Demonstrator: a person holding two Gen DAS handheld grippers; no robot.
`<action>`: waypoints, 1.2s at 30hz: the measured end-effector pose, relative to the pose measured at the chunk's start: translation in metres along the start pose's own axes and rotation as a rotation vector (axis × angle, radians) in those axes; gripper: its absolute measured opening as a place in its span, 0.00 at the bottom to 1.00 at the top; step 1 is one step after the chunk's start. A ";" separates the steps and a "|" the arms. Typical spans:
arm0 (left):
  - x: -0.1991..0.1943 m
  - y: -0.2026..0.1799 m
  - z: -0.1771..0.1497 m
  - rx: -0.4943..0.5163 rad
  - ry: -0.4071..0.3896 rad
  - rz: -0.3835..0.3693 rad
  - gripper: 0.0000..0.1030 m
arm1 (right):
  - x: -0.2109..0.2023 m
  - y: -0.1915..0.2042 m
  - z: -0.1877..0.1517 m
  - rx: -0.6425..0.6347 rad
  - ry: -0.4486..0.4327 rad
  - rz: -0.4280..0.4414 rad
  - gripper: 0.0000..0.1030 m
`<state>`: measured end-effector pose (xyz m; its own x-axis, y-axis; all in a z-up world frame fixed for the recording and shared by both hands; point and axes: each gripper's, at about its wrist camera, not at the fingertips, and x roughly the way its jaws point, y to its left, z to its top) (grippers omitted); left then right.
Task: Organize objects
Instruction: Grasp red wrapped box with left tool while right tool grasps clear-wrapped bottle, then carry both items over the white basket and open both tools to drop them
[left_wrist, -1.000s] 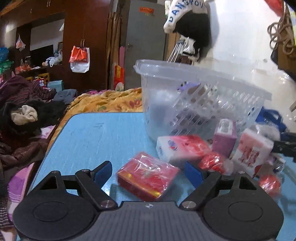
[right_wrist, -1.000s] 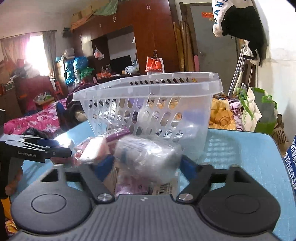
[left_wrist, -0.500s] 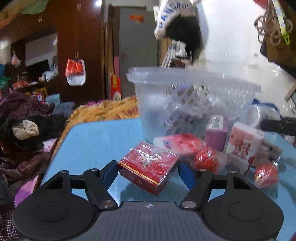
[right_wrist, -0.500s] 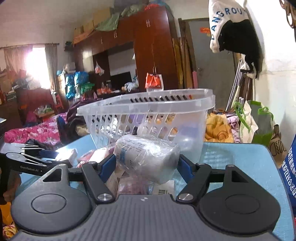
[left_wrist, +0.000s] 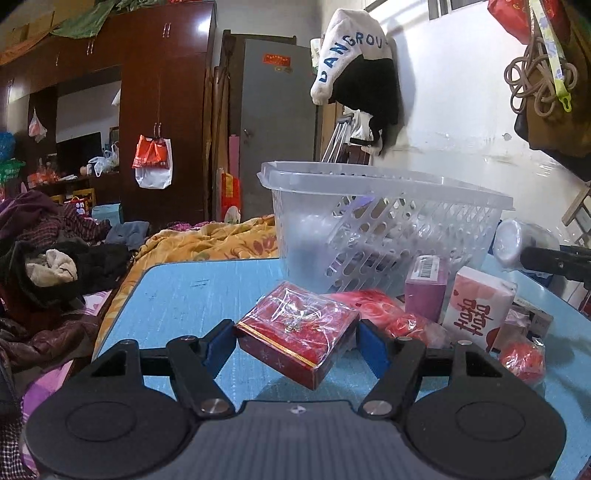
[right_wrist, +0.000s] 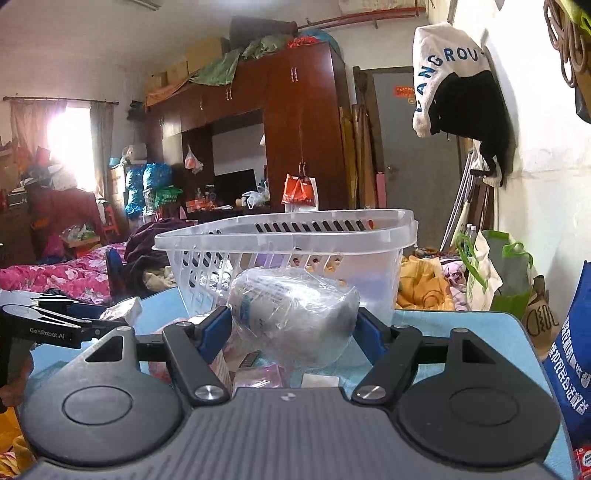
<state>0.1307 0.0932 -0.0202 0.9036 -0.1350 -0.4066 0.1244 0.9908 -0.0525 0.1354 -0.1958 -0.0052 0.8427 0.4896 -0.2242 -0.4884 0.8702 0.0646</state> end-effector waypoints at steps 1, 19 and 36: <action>0.000 0.000 0.000 0.000 -0.001 0.000 0.72 | -0.001 0.000 -0.001 0.000 -0.003 0.000 0.72; -0.046 -0.011 0.035 -0.066 -0.216 -0.100 0.72 | -0.044 0.015 0.020 -0.055 -0.199 -0.052 0.72; 0.080 -0.048 0.148 -0.059 -0.071 -0.034 0.72 | 0.075 0.003 0.100 -0.111 -0.003 -0.166 0.72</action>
<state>0.2576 0.0343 0.0851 0.9261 -0.1668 -0.3384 0.1335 0.9838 -0.1196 0.2198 -0.1514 0.0753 0.9141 0.3405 -0.2202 -0.3649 0.9276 -0.0803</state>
